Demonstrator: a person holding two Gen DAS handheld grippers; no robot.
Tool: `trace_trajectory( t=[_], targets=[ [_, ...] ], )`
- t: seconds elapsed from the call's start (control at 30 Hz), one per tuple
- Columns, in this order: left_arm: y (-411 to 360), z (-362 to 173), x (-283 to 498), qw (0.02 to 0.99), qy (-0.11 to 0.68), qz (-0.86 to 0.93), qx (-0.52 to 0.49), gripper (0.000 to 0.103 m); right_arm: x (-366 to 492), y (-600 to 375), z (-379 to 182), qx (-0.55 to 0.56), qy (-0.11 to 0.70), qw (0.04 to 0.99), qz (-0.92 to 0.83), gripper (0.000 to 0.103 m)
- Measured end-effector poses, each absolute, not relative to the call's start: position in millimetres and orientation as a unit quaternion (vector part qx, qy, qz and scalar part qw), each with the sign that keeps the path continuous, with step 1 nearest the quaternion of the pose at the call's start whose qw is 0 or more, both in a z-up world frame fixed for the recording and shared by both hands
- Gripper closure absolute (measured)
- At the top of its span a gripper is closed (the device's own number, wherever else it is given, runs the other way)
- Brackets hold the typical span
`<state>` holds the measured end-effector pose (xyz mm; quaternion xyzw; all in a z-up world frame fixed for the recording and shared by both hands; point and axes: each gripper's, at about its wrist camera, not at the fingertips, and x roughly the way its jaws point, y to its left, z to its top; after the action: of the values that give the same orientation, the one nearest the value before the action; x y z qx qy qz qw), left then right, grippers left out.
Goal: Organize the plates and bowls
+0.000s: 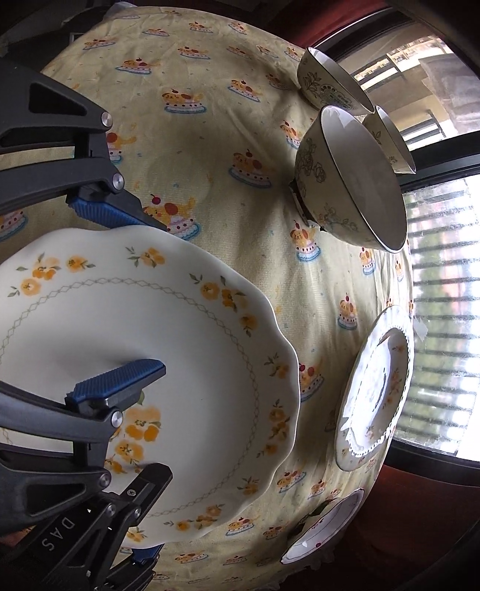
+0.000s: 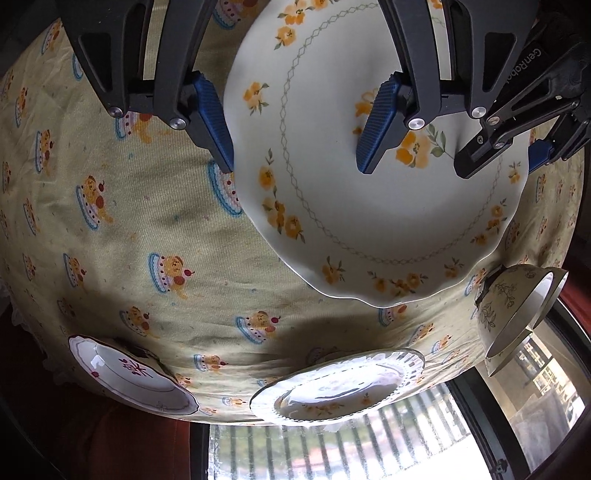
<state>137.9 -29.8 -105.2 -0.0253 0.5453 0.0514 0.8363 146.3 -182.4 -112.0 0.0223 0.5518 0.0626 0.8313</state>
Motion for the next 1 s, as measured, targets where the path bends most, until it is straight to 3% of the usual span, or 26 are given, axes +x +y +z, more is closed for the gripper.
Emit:
trace_trajectory(
  t=[1.0],
  targets=[
    [48.8,-101.6,165.1,0.824,0.566,0.007,-0.024,0.036,149.6,-102.3,-107.9,0.035,0.557,0.830,0.001,0.035]
  ],
)
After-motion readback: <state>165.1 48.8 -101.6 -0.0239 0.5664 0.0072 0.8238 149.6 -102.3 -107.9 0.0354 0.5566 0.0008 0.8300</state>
